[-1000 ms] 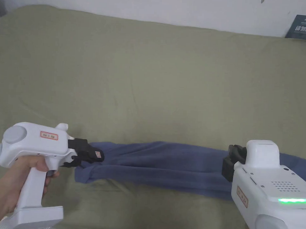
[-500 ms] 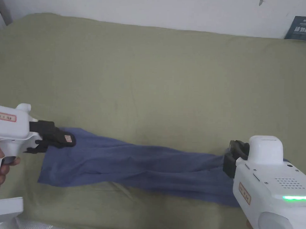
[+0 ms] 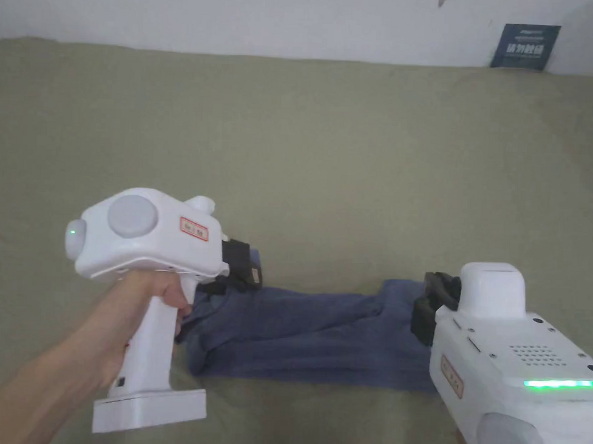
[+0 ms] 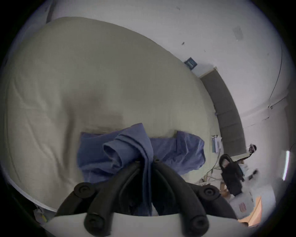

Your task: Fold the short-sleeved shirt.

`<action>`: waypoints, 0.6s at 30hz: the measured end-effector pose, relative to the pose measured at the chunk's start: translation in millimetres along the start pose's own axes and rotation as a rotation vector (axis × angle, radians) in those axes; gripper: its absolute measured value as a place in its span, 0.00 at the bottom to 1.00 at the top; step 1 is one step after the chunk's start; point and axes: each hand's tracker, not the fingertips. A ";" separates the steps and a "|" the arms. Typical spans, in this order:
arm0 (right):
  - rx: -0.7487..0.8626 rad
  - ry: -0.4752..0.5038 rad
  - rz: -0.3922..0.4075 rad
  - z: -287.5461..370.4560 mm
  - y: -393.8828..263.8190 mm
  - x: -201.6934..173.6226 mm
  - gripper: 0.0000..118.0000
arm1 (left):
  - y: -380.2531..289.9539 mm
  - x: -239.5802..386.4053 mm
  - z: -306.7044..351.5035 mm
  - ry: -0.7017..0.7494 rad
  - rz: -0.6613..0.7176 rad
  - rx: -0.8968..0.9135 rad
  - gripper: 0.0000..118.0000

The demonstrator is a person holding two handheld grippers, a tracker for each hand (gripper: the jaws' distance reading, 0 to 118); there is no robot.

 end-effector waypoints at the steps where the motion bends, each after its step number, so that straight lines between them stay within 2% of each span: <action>1: 0.000 -0.006 -0.007 0.0 -1.4 3.8 0.11 | -1.0 7.6 -16.7 0.004 -0.009 -0.015 0.05; 4: -0.015 -0.020 -0.019 -1.4 -4.2 12.9 0.11 | -5.8 25.4 -59.3 0.044 -0.068 -0.043 0.05; 5: -0.019 -0.026 -0.022 -1.8 -5.4 15.7 0.11 | -7.4 26.9 -72.9 0.046 -0.062 -0.041 0.11; 6: -0.021 -0.031 -0.028 -2.2 -6.8 18.9 0.11 | -7.3 26.3 -87.0 0.031 -0.062 -0.050 0.29; 8: -0.031 -0.042 -0.040 -2.3 -8.3 23.8 0.11 | -9.5 26.0 -105.6 -0.020 -0.036 -0.140 1.00; 10: -0.039 -0.047 -0.047 -2.6 -9.4 28.0 0.11 | -14.3 27.5 -93.7 -0.061 -0.046 -0.048 0.97; 14: -0.049 -0.049 -0.056 -6.0 -10.4 30.2 0.11 | -15.6 21.7 -48.1 -0.106 -0.082 -0.013 0.94; 16: -0.046 -0.044 -0.065 -6.0 -10.6 29.2 0.11 | -4.8 5.5 -20.9 -0.163 -0.059 0.021 0.87; 17: -0.046 -0.043 -0.066 -6.6 -10.5 28.2 0.11 | -4.1 -3.8 -7.8 -0.184 -0.057 0.043 0.71; 18: -0.046 -0.039 -0.065 -7.4 -10.7 26.5 0.11 | -5.1 -9.8 4.5 -0.183 -0.059 0.053 0.47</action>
